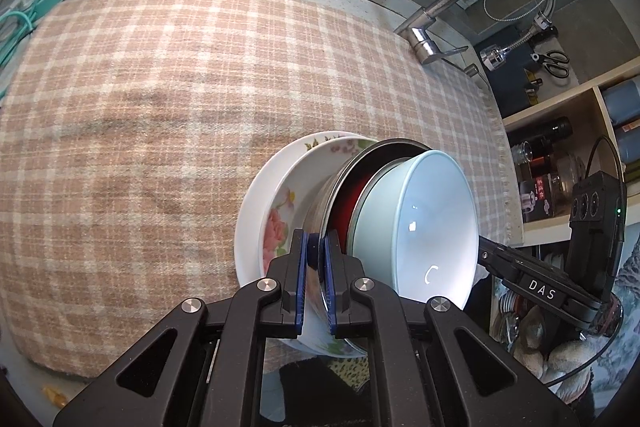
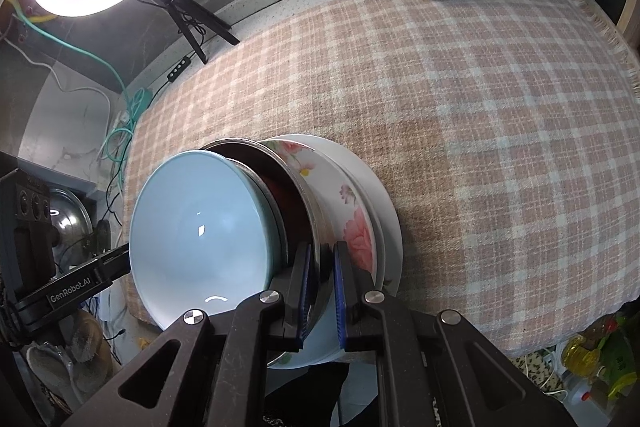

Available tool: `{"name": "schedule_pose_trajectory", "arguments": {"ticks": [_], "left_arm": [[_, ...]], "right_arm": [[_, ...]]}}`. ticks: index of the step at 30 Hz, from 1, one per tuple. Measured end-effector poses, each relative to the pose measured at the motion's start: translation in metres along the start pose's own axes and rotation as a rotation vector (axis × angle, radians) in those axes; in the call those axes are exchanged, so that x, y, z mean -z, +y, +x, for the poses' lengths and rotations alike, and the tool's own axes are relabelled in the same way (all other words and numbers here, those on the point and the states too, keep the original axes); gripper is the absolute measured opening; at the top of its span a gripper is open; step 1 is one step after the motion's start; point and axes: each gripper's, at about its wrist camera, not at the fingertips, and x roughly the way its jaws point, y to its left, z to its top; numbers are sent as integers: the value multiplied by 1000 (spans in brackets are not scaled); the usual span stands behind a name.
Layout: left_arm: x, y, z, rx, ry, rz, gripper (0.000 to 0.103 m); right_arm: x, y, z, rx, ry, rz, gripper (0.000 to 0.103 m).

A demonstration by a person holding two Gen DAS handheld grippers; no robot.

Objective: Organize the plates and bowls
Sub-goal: 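Lower the saucepan with the bowl onto the floral plate with both grippers, then open both grippers and withdraw from the stack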

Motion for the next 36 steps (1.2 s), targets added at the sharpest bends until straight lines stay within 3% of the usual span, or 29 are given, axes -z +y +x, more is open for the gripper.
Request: {"name": "schedule_pose_trajectory", "arguments": {"ticks": [11,20,27,32,36], "left_arm": [[-1,-2,-6,-13,-22,36,10],[1,2,-22,-45,-69,54,16],[9,1,-43,-55,-117,77,16],[17,-10,-54,-74,-155,119,16],[25,-21,-63,-93,-189,165,16]], "right_arm": [[1,1,-2,4,-13,-4,11],[7,-4,-17,-2,-58,17,21],[20,3,-40,31,-146,-20,21],[31,8,-56,49,-212,-37,30],[42,19,-70,101,-281,-81,30]]}}
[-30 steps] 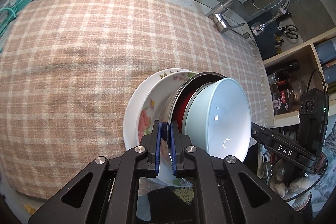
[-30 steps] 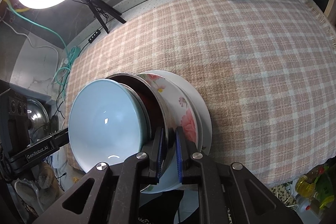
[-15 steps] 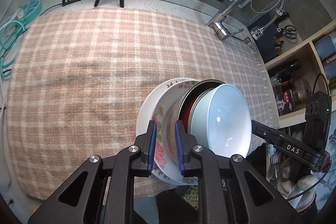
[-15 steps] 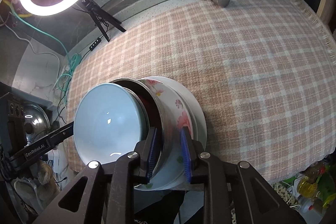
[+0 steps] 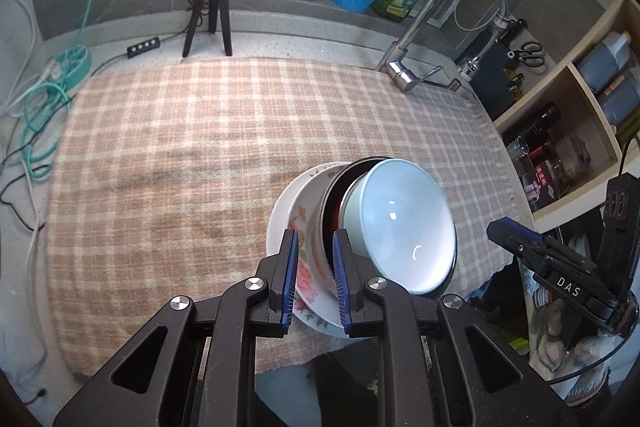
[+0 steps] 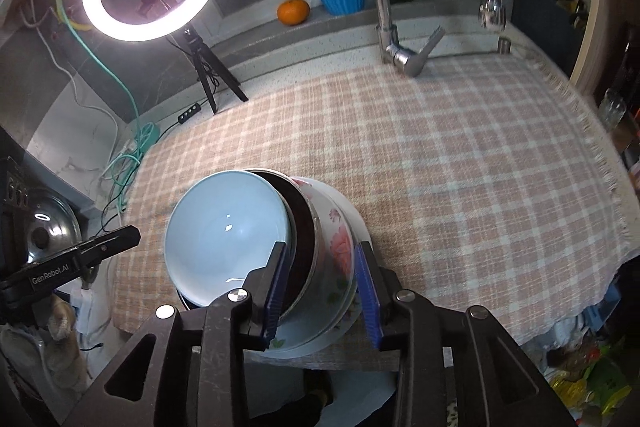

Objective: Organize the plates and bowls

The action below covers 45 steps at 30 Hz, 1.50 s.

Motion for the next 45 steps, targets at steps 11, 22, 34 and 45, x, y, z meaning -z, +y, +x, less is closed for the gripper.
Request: {"name": "schedule_pose_trajectory", "arguments": {"ticks": [11,22,34,45], "left_arm": [[14,-20,-32,-10,-82,68,36],[33,-38,-42,-39,-103,131,57],[40,-45,-42,-57,-110,133,61],[41,-50,-47,-49,-129,136,61]], "right_arm": [[15,23,-41,83,-156,-67,47],[30,32,-60,125,-228,-94,69],[40,36,-70,156,-256,-112,71],[41,34,-74,162,-266,-107,72]]}}
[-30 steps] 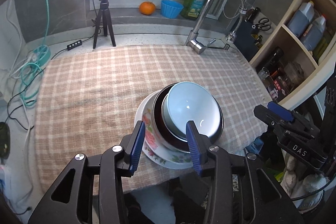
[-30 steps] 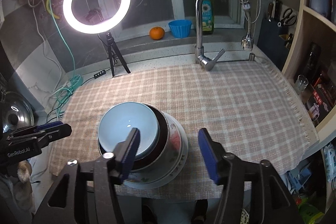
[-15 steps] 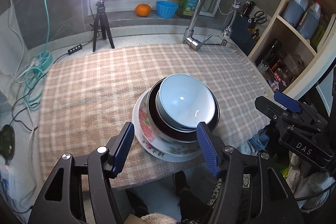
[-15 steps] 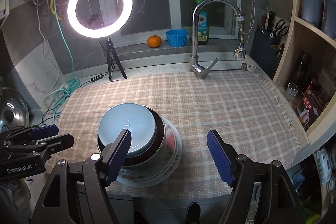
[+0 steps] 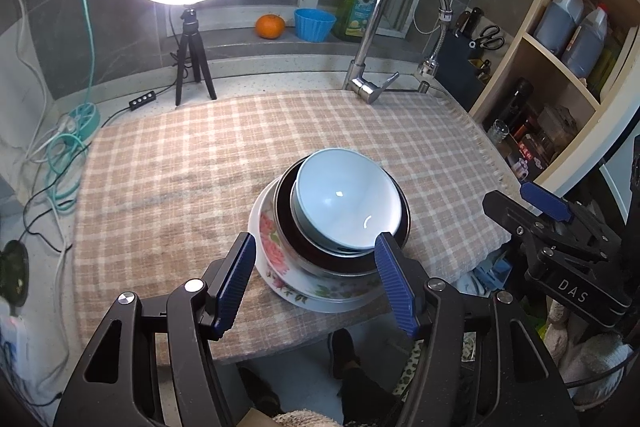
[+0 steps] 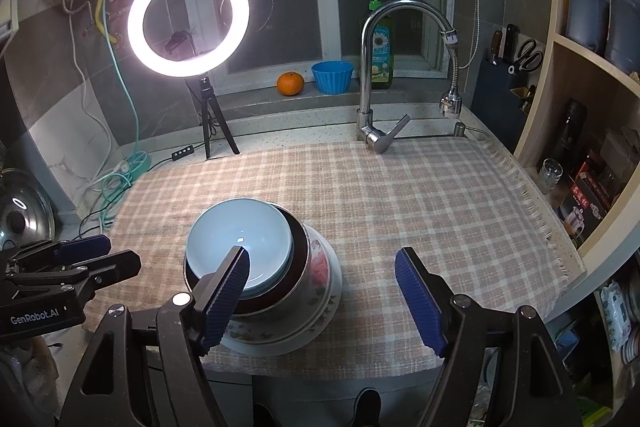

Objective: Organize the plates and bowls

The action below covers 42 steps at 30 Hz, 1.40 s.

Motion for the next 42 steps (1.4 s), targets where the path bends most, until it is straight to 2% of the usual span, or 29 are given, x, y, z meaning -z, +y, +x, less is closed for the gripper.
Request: {"name": "schedule_pose_trajectory", "arguments": {"ticks": [42], "left_arm": [[-4,3,4,-14,-7,-8,61]], "right_arm": [[2,-4,15,15,28,-6,72]]}}
